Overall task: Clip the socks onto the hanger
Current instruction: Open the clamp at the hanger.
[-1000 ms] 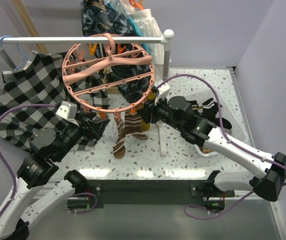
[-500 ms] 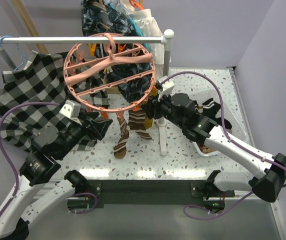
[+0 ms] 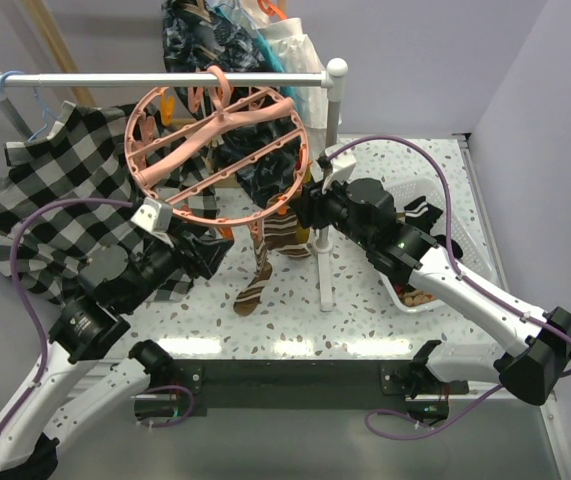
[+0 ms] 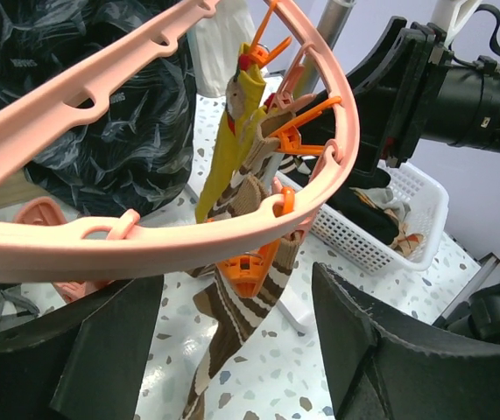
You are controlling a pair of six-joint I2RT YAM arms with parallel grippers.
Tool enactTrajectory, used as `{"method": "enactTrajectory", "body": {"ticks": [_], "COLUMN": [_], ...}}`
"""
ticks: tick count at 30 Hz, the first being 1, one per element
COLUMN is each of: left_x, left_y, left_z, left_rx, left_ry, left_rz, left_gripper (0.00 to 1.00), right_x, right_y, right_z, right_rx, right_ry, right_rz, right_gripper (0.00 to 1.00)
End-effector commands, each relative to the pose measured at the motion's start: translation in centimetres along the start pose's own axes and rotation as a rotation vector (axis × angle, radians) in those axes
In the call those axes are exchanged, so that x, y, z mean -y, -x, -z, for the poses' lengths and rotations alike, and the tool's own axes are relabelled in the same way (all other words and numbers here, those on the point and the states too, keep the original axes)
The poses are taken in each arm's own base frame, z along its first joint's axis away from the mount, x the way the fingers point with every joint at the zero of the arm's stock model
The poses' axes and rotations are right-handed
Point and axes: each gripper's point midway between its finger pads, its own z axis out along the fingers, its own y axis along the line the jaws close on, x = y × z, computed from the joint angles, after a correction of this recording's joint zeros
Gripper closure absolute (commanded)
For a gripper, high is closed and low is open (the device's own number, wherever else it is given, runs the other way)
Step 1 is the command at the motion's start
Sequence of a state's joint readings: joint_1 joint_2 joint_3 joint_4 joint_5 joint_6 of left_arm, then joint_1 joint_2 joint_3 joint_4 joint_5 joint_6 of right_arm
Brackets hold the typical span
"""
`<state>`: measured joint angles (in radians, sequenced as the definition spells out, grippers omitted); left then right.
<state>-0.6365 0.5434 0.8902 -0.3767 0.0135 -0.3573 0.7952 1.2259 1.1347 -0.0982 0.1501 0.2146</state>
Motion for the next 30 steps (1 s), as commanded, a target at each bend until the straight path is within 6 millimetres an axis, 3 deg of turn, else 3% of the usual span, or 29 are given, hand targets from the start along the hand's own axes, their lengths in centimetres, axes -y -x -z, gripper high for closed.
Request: {"method": "enactTrajectory", "body": {"ticks": [1,13,30], "left_x": [0.8,1.2,1.4], "left_y": [0.9,2.1,1.7], "left_z": [-0.8,-1.9,-2.9], "left_rx": [0.046,0.11,0.106], "left_ry": [-0.043,-0.06,-0.074], "left_rz": [0.015,0.048,0.059], "left_gripper": [0.27,0.3,0.39], "right_x": [-0.2,-0.5,-0.9], "right_y": [3.0,3.0,2.8], "right_z": [0.1,0.2,0.2], "right_rx": [0.077,0.077,0.076], "right_ry": [0.006,0.026,0.05], "right_rz": [0.004,0.004,0.001], "right_gripper": [0.51,0.51,0.51]}}
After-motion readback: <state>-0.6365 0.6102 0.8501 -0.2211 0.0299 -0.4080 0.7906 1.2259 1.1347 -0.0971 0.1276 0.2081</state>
